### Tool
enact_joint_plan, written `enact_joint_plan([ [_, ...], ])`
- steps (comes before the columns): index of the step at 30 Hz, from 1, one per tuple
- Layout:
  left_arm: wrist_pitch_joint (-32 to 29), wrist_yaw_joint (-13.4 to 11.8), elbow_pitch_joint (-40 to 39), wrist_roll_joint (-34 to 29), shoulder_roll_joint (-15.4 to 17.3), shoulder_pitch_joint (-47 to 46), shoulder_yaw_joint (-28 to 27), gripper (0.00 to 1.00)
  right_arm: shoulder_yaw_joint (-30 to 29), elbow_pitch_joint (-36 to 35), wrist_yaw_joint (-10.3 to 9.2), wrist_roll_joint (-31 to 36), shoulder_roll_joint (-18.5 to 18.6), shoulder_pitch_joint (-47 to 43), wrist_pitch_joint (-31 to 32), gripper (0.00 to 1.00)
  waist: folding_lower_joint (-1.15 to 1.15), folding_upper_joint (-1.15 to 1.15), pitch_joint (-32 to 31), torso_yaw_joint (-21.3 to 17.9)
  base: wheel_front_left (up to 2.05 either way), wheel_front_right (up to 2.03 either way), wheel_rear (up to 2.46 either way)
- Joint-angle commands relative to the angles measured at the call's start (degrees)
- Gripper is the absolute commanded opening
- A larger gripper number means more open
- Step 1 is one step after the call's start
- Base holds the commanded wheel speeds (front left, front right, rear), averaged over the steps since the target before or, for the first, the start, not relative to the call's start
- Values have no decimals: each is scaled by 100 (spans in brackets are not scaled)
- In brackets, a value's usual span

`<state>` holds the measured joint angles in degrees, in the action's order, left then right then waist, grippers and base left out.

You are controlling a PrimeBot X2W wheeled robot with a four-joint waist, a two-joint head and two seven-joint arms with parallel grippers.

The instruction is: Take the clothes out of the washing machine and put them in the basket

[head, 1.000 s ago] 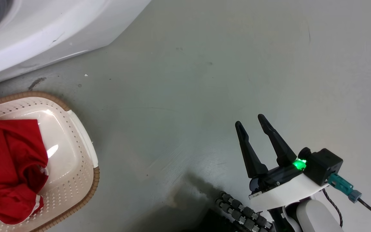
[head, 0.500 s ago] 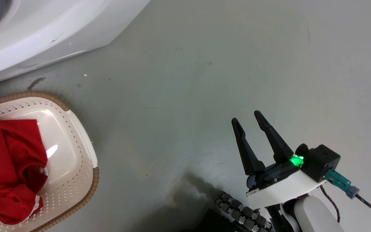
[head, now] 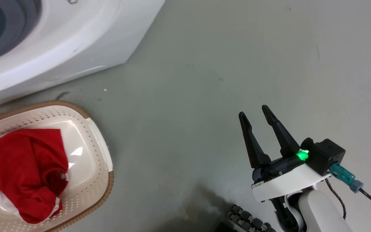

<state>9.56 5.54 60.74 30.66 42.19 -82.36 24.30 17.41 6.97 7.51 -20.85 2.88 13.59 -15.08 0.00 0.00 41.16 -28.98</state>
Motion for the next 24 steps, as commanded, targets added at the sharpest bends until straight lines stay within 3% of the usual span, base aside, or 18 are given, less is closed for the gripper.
enact_joint_plan([
  [1,135,2,38,55,-62,192,-33,0,-39,21,-4,67,-1,-8,-11,100,0,0,-188,130,0,0,0],
  [6,517,-57,-38,263,-337,915,-218,0,-188,112,-4,202,-1,-122,-11,100,0,0,-613,355,0,0,0],
  [15,562,-673,-2181,195,-782,3210,-1221,0,-444,152,-4,549,0,-422,206,100,0,0,-1678,765,0,0,0],
  [24,563,-1177,-3837,1,-1217,5006,-1483,0,-629,8,-4,724,0,-718,495,100,0,0,-2424,1019,0,0,0],
])
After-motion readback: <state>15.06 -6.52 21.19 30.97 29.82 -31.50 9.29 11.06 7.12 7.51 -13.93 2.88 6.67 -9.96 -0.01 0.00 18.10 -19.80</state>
